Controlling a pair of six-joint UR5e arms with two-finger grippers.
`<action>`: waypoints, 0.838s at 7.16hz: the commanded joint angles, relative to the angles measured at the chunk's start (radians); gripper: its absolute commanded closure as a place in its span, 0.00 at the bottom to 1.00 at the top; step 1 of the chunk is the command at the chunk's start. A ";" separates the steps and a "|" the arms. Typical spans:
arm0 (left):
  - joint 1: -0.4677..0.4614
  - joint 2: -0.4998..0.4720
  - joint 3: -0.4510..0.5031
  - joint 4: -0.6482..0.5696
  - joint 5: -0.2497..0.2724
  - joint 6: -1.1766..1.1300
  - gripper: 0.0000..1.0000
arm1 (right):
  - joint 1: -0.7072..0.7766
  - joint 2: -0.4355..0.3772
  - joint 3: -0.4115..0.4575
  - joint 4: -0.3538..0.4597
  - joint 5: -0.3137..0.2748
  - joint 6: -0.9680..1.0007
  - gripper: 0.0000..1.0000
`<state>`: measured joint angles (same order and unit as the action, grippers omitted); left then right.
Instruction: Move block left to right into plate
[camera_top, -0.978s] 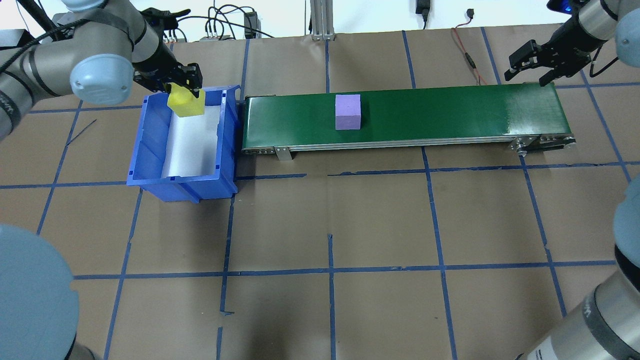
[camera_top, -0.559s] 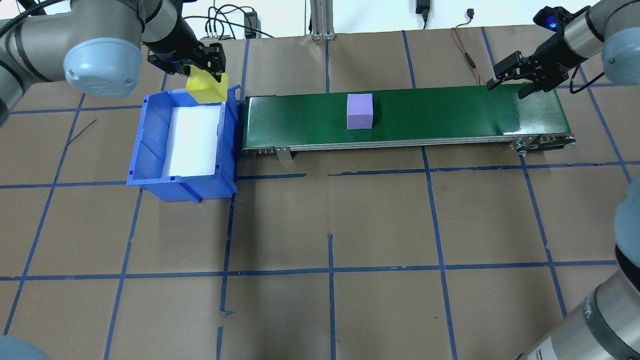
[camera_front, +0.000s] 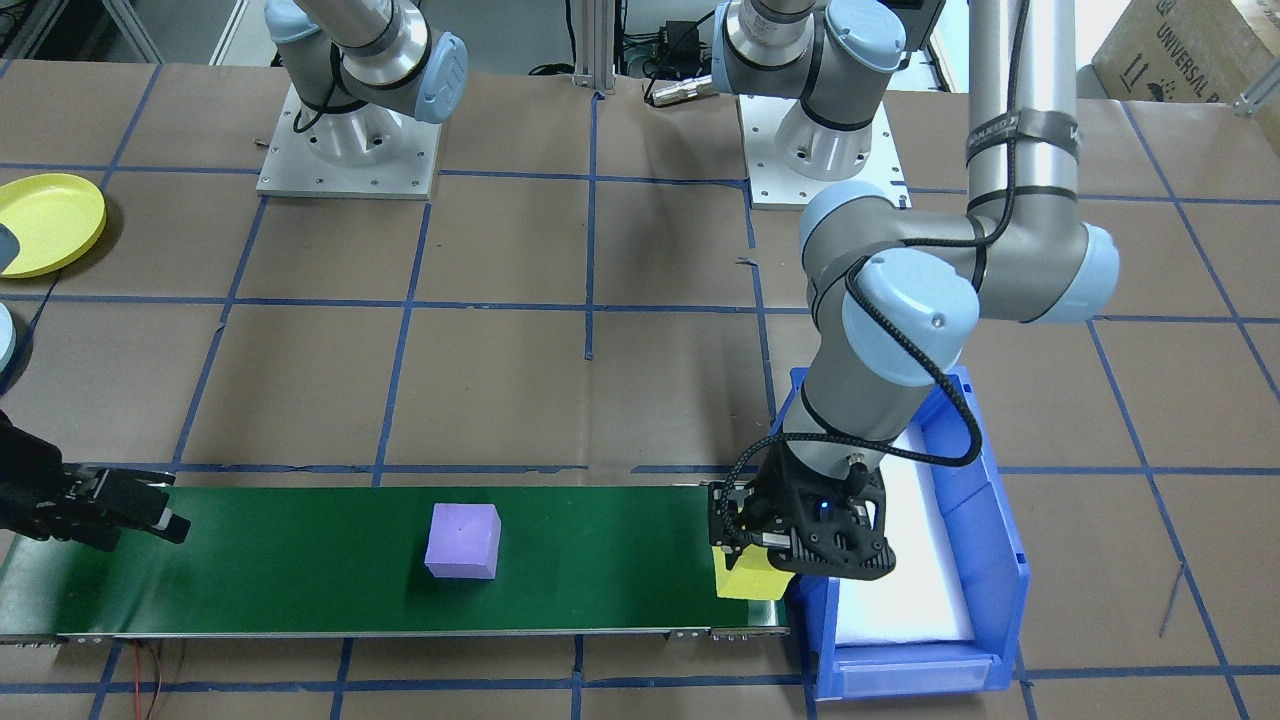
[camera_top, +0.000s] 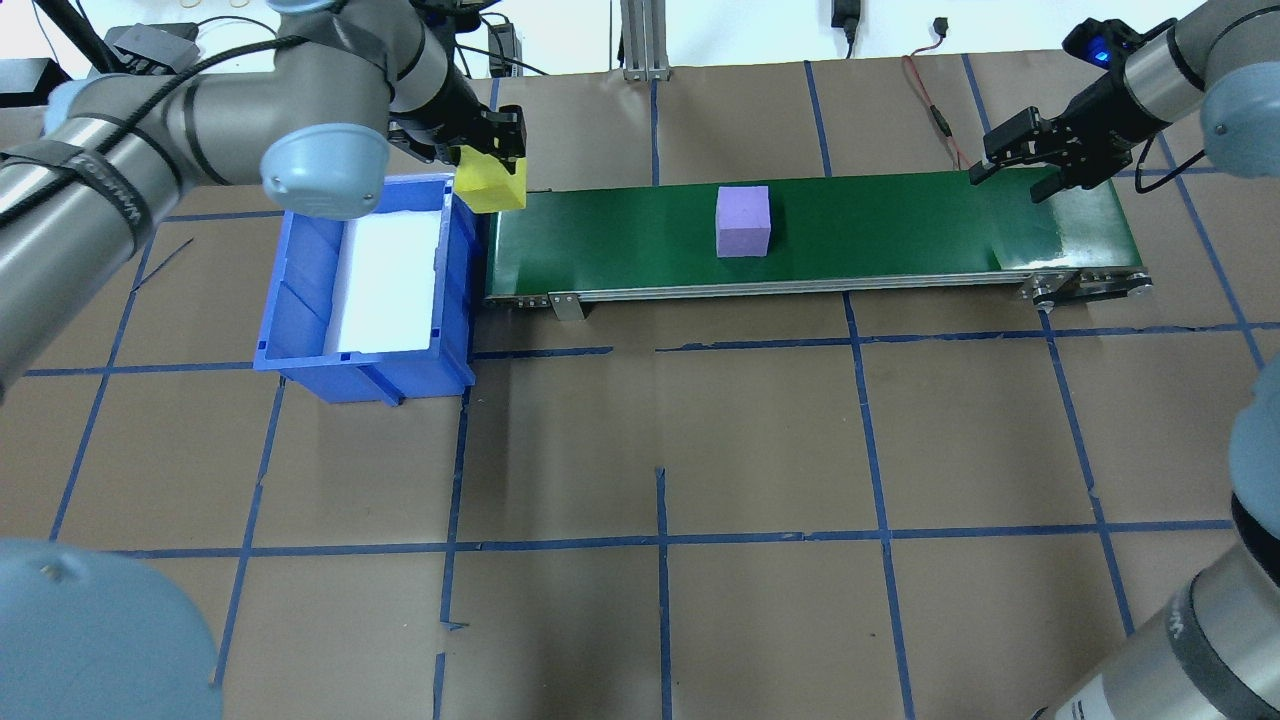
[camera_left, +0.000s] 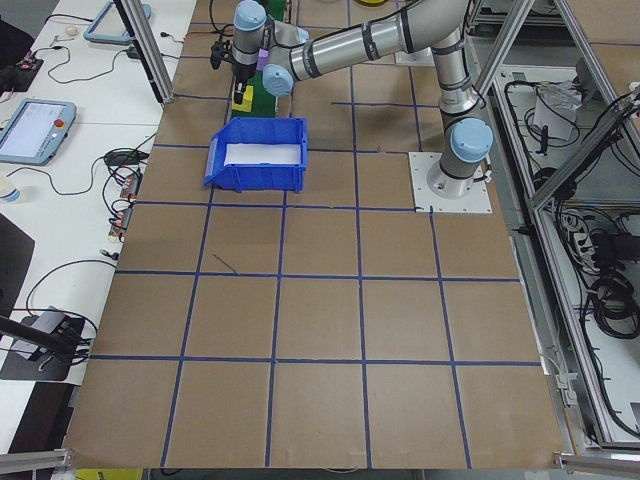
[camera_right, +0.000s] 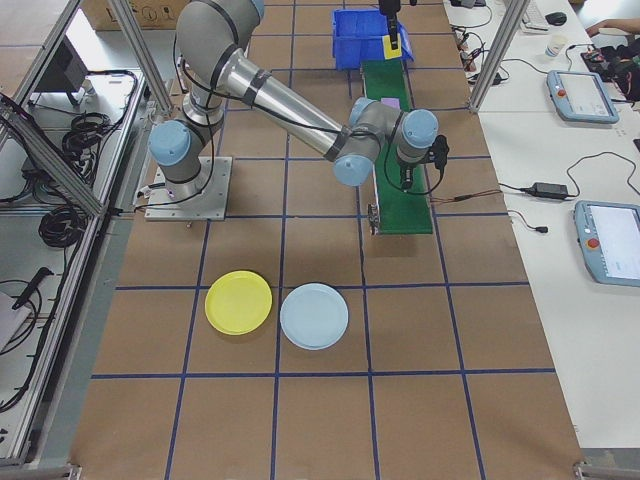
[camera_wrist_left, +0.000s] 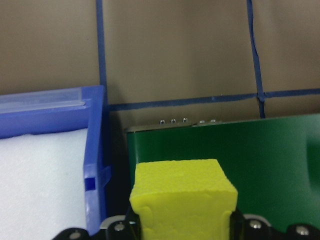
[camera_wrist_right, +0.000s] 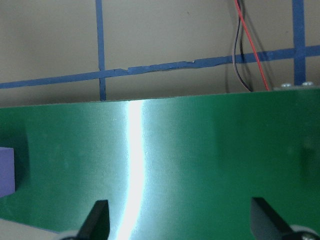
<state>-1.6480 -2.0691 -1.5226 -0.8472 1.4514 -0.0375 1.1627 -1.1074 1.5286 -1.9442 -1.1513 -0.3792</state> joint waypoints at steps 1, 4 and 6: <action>-0.012 -0.025 -0.018 0.014 -0.006 -0.047 0.00 | 0.000 0.000 0.019 -0.007 0.039 -0.003 0.00; -0.015 0.132 -0.016 -0.141 0.006 -0.076 0.00 | 0.000 -0.002 0.019 -0.010 0.056 -0.012 0.00; 0.028 0.278 -0.013 -0.360 0.036 -0.021 0.00 | 0.000 -0.005 0.021 -0.010 0.099 -0.013 0.00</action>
<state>-1.6469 -1.8807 -1.5385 -1.0723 1.4688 -0.0797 1.1628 -1.1115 1.5475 -1.9542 -1.0774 -0.3899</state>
